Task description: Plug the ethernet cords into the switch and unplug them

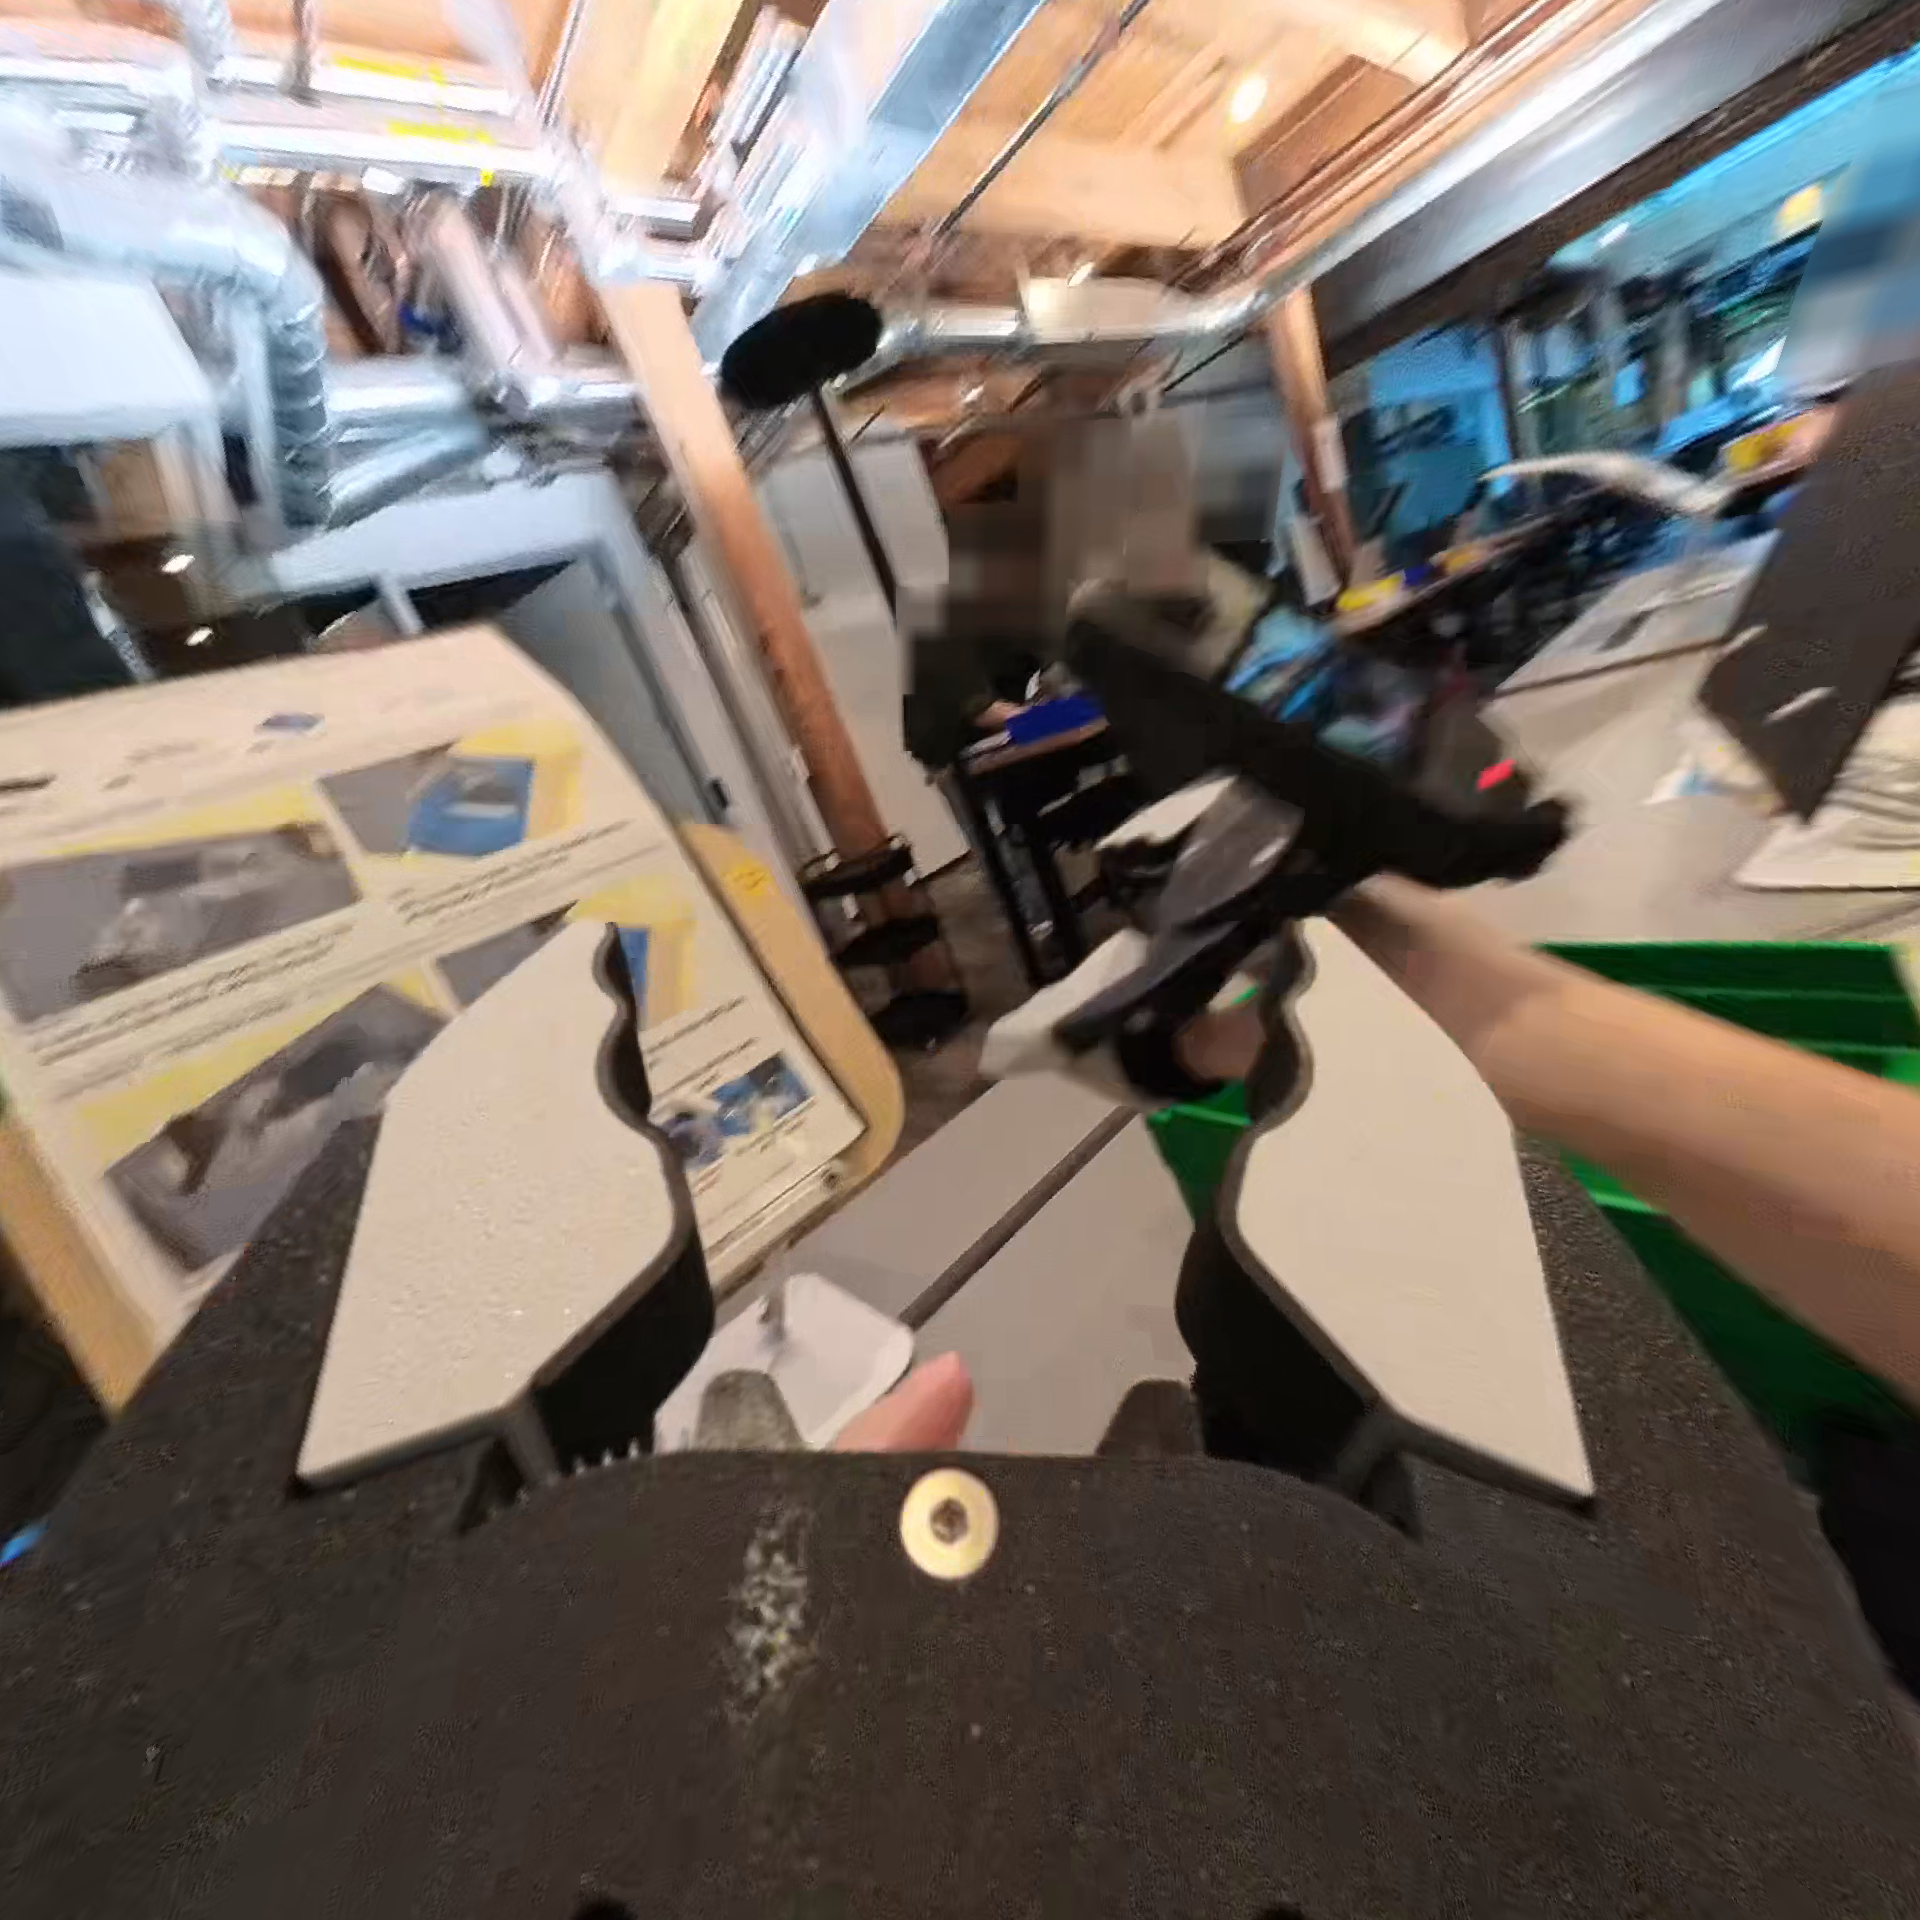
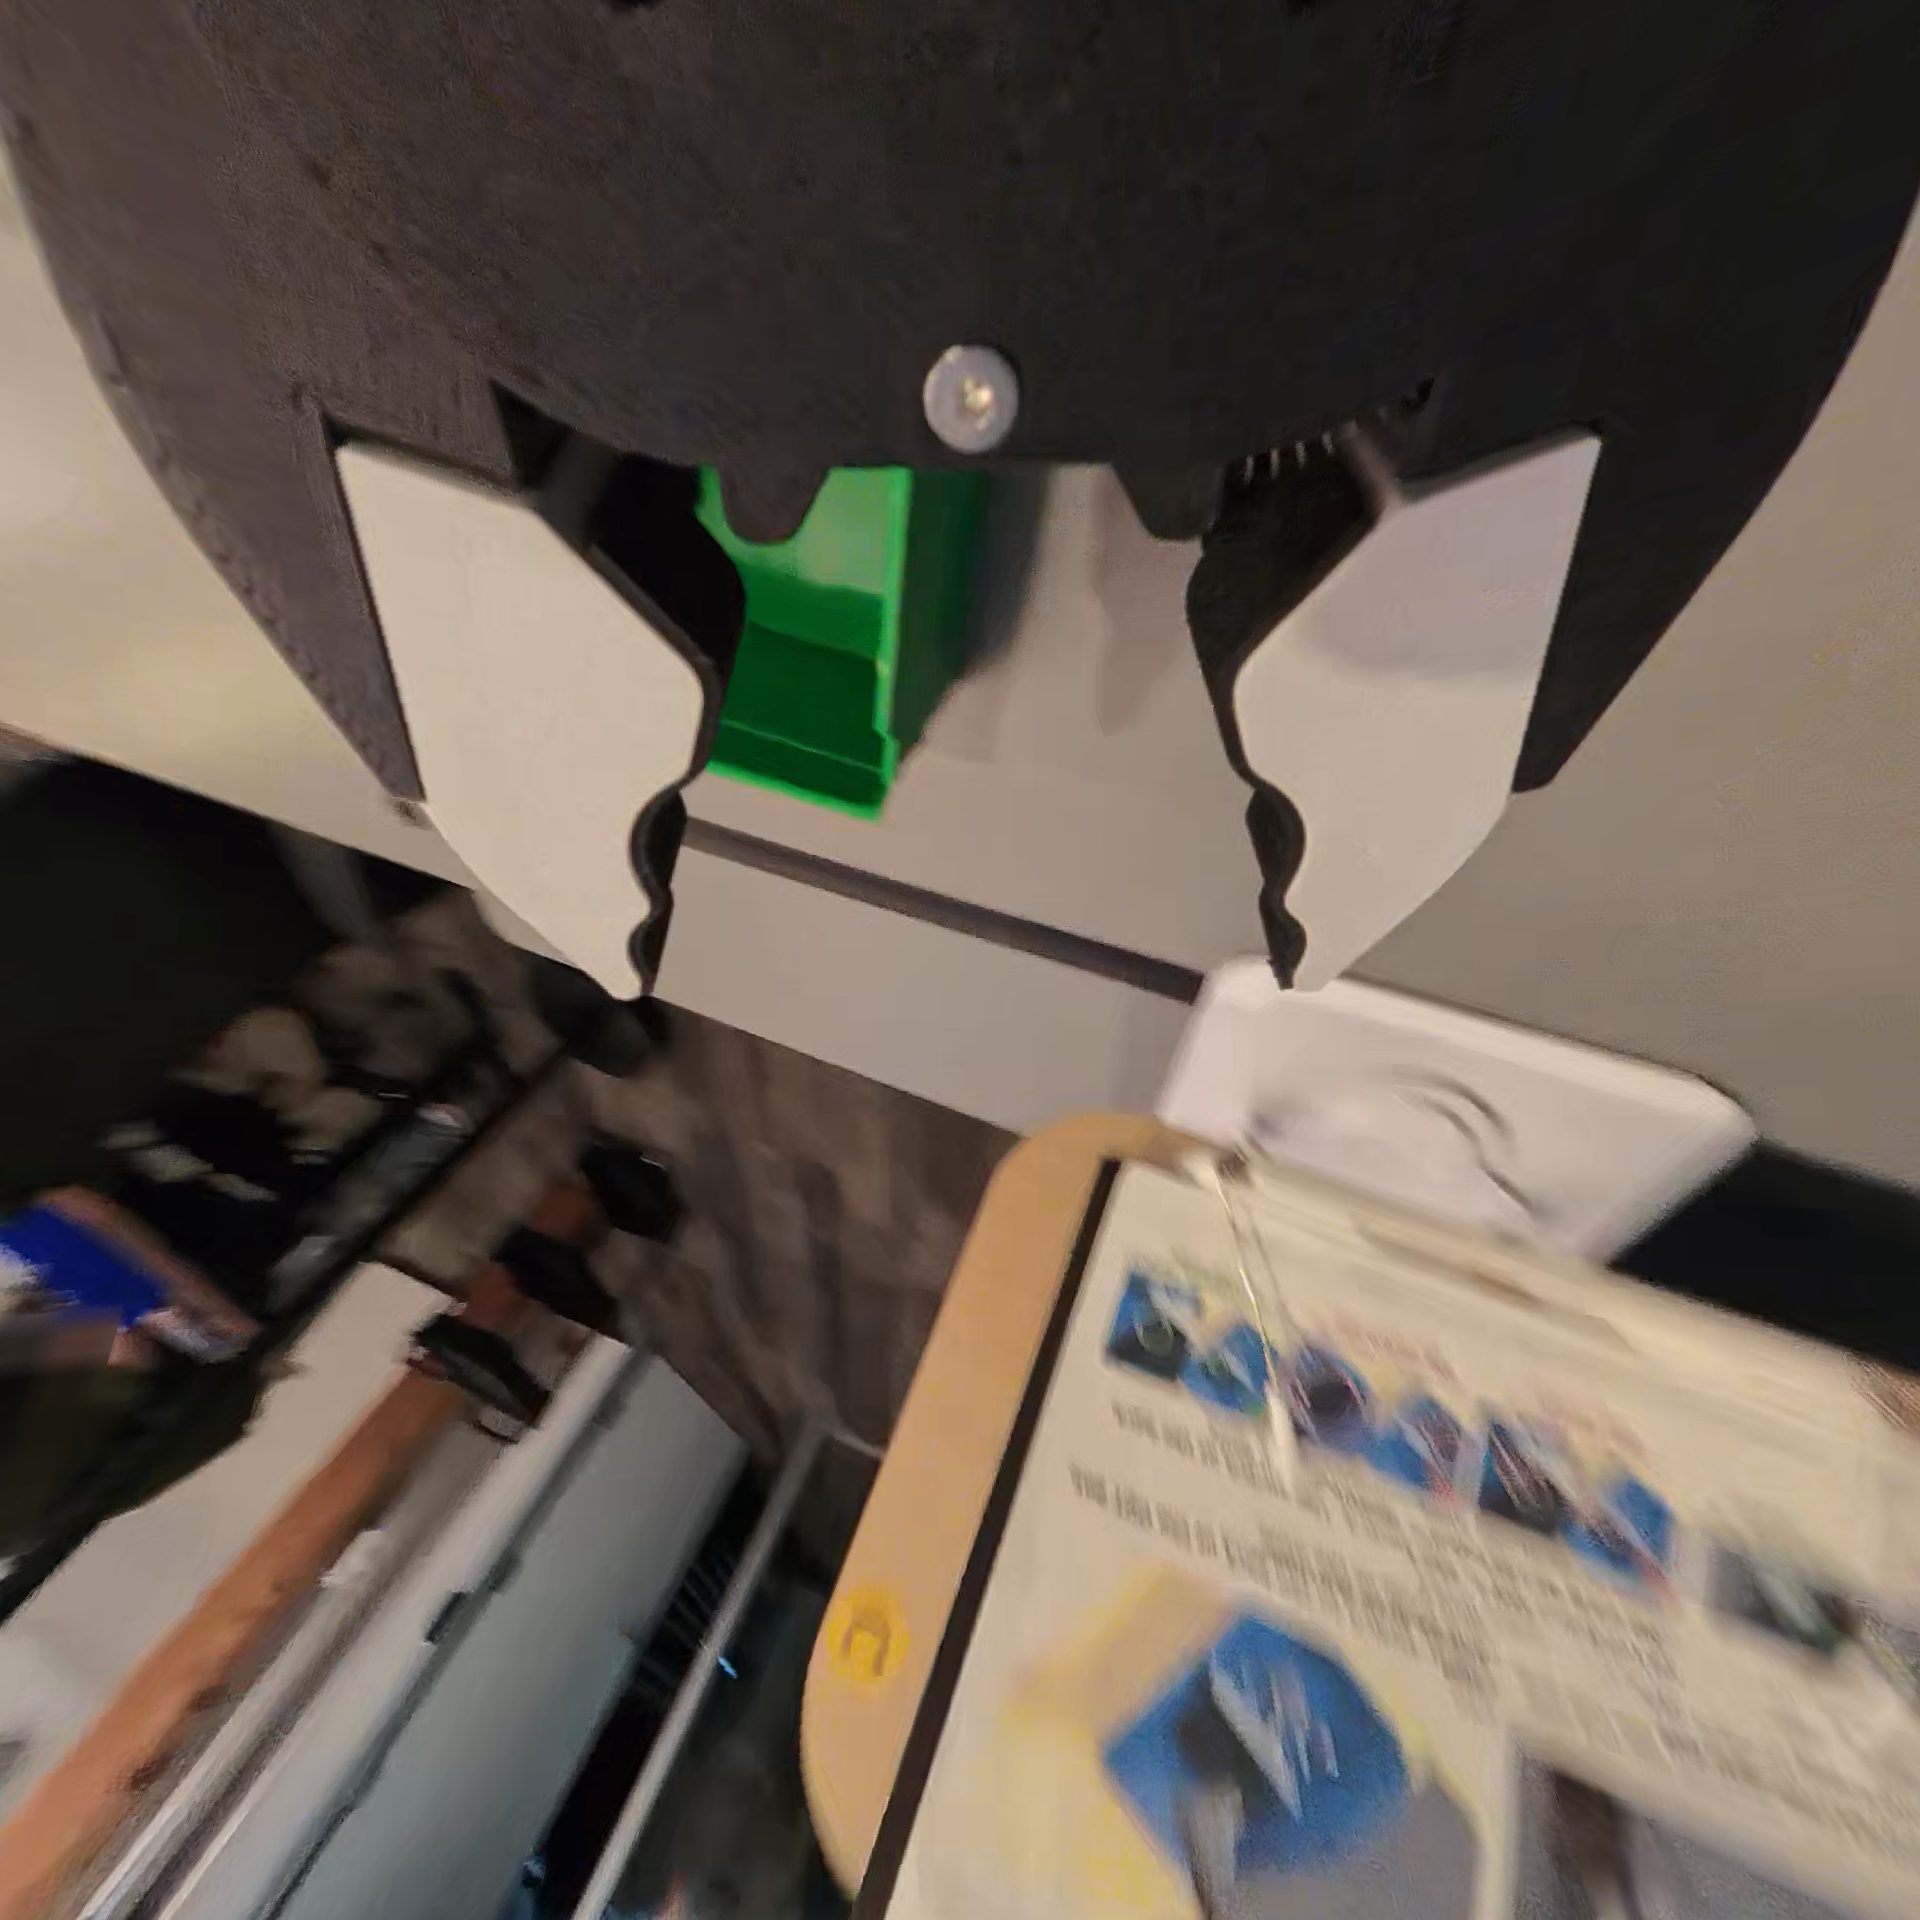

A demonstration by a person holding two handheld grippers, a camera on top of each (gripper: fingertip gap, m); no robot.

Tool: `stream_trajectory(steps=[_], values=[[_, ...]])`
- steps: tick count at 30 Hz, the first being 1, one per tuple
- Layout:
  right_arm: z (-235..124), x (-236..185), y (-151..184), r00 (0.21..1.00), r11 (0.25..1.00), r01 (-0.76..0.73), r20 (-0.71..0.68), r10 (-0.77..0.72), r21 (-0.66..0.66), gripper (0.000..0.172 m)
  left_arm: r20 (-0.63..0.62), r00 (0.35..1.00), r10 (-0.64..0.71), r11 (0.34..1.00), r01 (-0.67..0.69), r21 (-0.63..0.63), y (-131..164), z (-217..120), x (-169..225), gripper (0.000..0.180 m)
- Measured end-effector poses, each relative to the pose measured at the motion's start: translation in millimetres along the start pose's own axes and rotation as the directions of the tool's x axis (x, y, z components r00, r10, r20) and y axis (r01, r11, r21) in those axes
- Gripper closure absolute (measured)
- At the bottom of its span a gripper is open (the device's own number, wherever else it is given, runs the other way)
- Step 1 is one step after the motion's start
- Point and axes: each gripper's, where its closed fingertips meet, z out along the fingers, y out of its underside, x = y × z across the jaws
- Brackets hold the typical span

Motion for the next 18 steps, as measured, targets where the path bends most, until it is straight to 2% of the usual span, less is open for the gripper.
stream_trajectory(steps=[3, 7, 12, 18], values=[[4.4, -15.0, 0.4, 0.953, 0.965, 0.260, -0.149, -0.263, -0.040, 0.063, -0.158, 0.985, 0.067, 0.986, -0.041, 0.160, -37.4, -12.5, 58.1, 0.064], [1.7, -55.6, -5.4, 0.910, 0.920, 0.391, -0.141, -0.390, -0.018, 0.063, -0.225, 0.954, 0.198, 0.959, -0.142, 0.244, -52.0, -23.8, 102.4, 0.062], [0.7, -87.2, 0.1, 0.879, 0.883, 0.469, -0.088, -0.469, -0.029, 0.063, -0.290, 0.936, 0.198, 0.963, -0.132, 0.233, -46.0, -23.8, 115.3, 0.069], [-1.1, -105.7, 1.5, 0.865, 0.866, 0.499, -0.047, -0.500, -0.017, 0.063, -0.284, 0.931, 0.229, 0.963, -0.175, 0.203, -34.5, -18.1, 114.5, 0.067]])
